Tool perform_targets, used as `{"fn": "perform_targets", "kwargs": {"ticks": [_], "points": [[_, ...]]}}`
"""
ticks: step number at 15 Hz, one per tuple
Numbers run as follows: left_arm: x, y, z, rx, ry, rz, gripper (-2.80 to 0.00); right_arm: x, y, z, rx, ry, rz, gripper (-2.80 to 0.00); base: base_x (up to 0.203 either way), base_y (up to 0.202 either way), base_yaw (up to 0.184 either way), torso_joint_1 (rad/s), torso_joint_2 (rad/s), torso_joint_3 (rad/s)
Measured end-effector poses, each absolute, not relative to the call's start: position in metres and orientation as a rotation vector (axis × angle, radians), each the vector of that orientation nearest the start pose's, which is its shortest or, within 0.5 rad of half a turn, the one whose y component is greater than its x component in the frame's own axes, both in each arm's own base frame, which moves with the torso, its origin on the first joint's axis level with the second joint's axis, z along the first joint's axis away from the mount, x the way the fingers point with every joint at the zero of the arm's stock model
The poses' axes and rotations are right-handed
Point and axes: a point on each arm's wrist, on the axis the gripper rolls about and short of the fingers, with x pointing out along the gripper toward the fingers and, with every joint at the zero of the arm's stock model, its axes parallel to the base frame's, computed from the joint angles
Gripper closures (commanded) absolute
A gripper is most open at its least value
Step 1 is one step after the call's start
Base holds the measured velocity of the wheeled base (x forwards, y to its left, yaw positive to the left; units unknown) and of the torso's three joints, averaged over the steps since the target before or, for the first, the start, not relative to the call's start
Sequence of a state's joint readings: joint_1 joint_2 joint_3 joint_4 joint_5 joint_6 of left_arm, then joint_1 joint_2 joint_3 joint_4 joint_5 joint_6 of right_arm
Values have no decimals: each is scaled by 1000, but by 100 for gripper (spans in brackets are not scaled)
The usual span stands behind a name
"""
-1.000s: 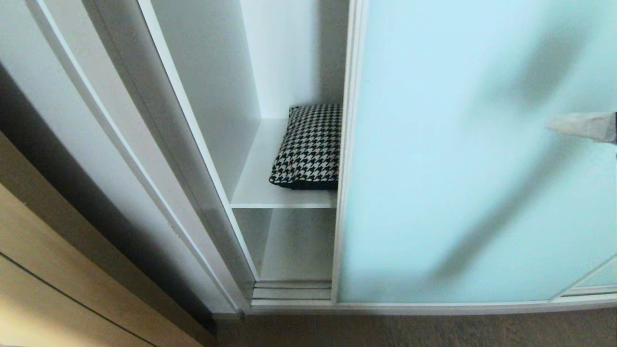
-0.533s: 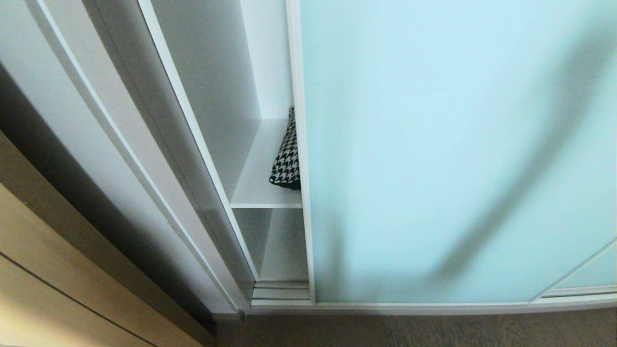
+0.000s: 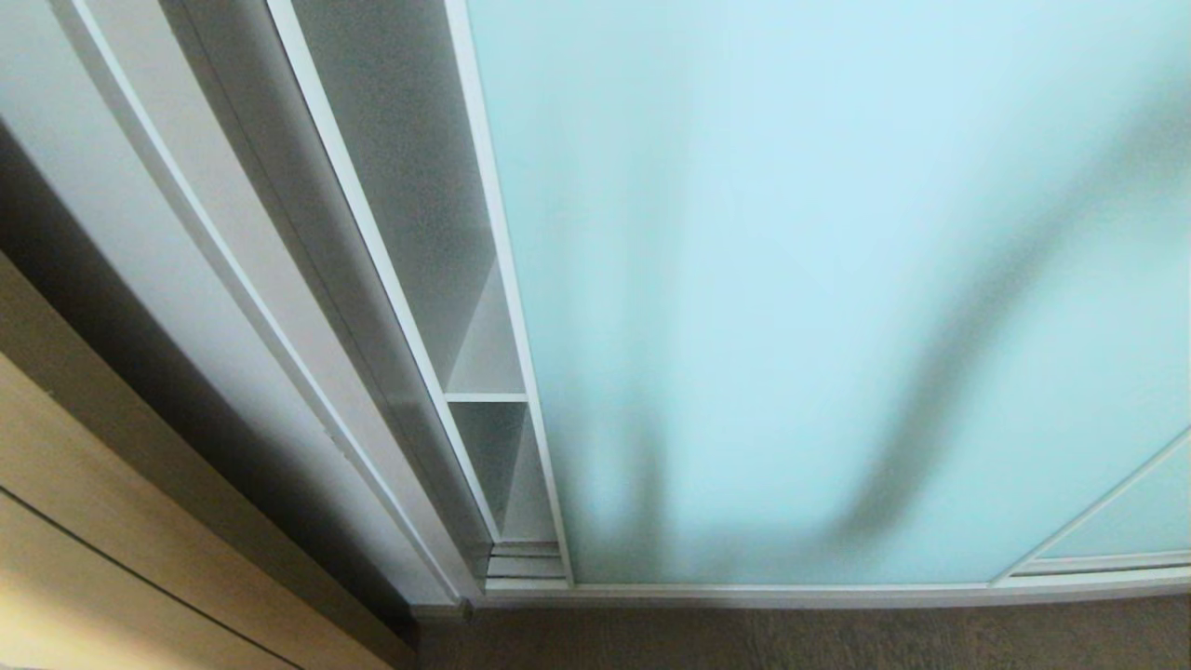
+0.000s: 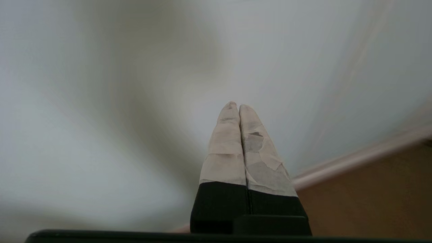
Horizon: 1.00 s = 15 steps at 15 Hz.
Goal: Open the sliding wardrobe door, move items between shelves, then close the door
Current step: Close the door
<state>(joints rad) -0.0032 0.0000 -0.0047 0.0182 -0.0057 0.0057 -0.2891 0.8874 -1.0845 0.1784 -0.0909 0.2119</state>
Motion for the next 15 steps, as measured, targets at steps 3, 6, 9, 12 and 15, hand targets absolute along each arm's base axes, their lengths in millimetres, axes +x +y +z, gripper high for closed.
{"fn": "perform_targets", "kwargs": {"ticks": [3, 6, 9, 12, 15], "points": [[-23, 0, 75, 6, 14, -9, 0, 63, -41, 344, 203, -83, -646, 0, 0, 0, 0, 0, 0, 0], [-23, 0, 75, 6, 14, -9, 0, 73, -76, 344, 219, -46, -887, 0, 0, 0, 0, 0, 0, 0], [-23, 0, 75, 6, 13, -9, 0, 91, -121, 350, 241, -8, -998, 0, 0, 0, 0, 0, 0, 0], [-23, 0, 75, 6, 14, -9, 0, 113, -163, 357, 256, 19, -934, 0, 0, 0, 0, 0, 0, 0], [-23, 0, 75, 6, 14, -9, 0, 135, -197, 362, 264, 42, -733, 0, 0, 0, 0, 0, 0, 0]]}}
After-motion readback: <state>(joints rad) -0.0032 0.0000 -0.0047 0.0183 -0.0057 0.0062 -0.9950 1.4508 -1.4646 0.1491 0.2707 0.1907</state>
